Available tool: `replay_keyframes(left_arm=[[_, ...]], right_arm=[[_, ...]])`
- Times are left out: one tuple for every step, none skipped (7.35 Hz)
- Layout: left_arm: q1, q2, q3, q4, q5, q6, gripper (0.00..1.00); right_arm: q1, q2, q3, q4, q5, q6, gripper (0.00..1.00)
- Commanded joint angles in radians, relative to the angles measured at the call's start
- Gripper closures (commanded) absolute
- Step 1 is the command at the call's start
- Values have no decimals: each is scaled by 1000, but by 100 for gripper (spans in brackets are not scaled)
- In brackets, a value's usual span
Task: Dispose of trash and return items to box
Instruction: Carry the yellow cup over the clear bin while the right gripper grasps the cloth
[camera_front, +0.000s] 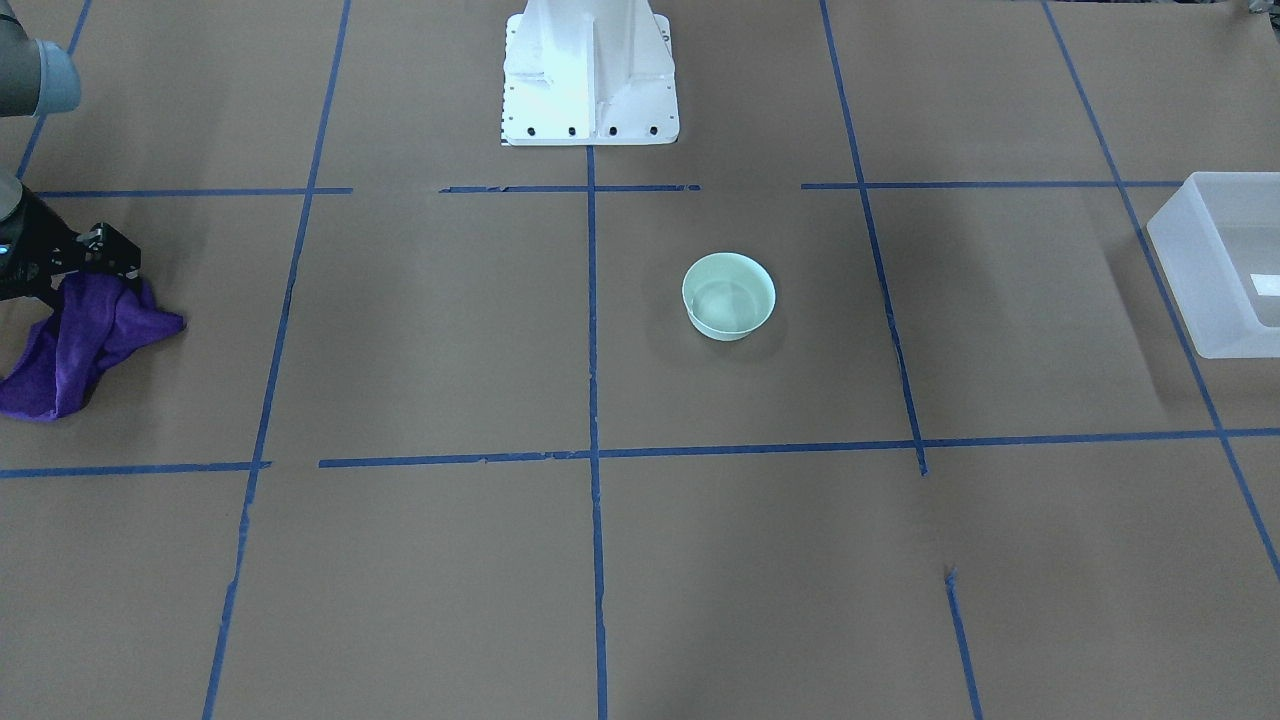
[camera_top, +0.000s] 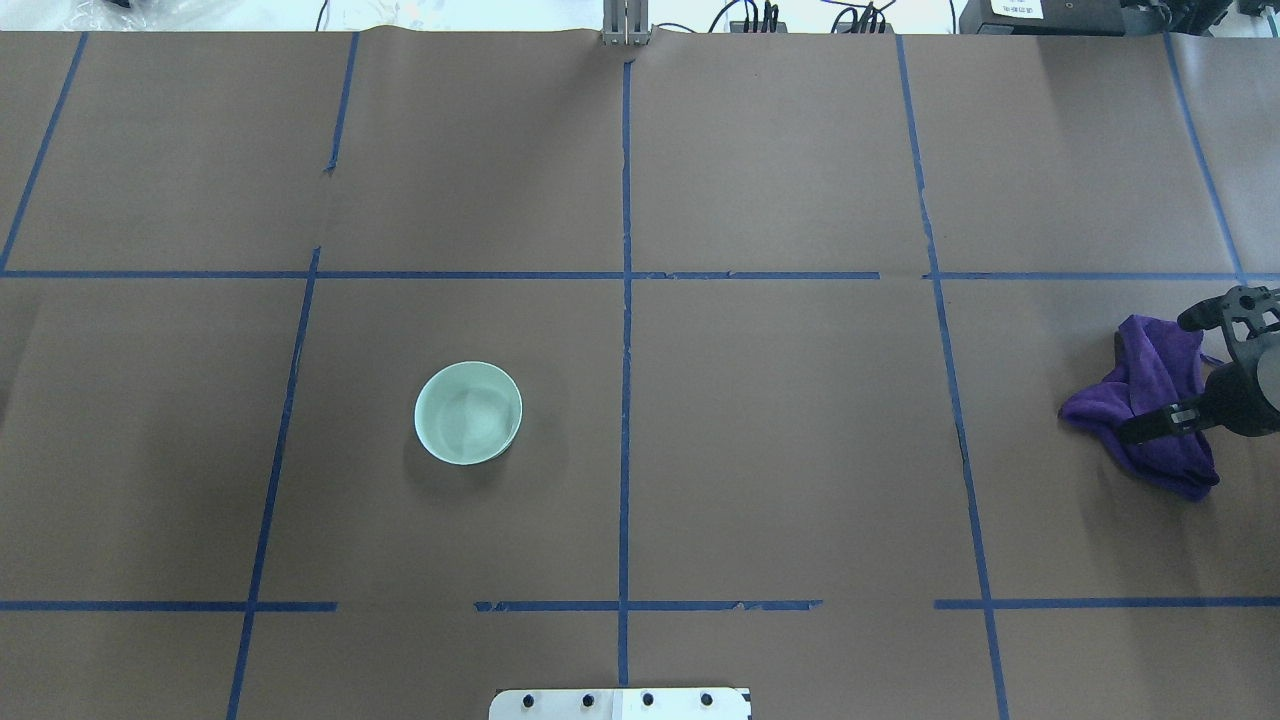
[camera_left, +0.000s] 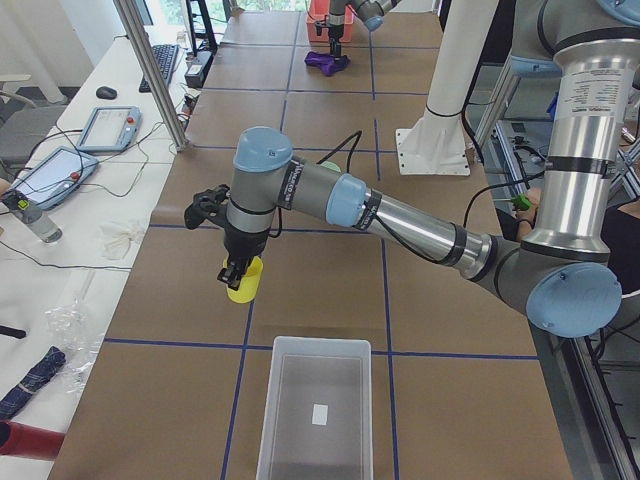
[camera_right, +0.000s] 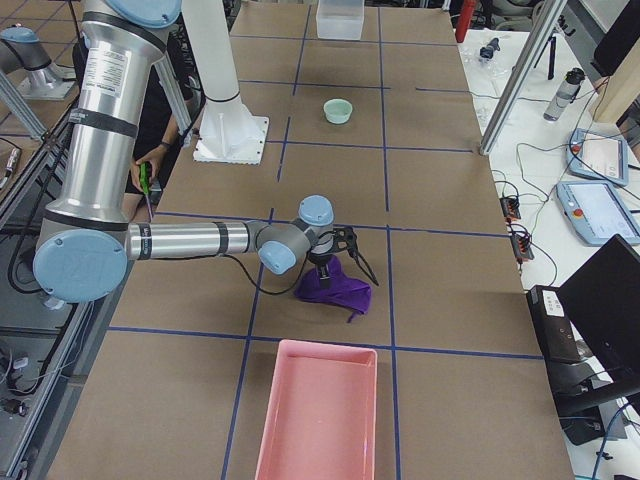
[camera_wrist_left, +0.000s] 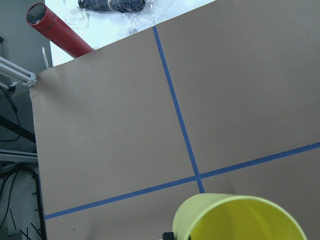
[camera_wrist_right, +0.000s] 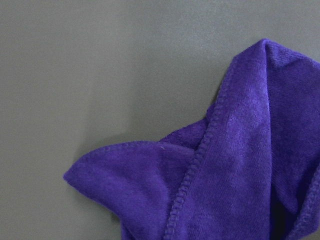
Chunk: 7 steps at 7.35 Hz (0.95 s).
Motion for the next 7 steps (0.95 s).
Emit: replay_keyframes(left_arm=[[-23, -2, 34, -2, 2, 21, 100], [-34, -2, 70, -2, 2, 42, 100], [-40, 0, 113, -2, -1, 82, 100], [-44, 4, 144, -12, -3, 96, 100], [-46, 18, 177, -68, -3, 97, 100], [-46, 18, 234, -123, -3, 99, 100], [-46, 18, 292, -169, -3, 138, 100]], right_arm=[[-10, 2, -26, 0, -4, -10, 0], [-9, -3, -32, 0, -4, -12, 0], [-5, -3, -30, 0, -3, -13, 30], [-2, -4, -29, 0, 2, -23, 76], [1, -4, -30, 0, 2, -45, 100], [13, -3, -29, 0, 1, -53, 100], [40, -4, -24, 0, 7, -53, 100]])
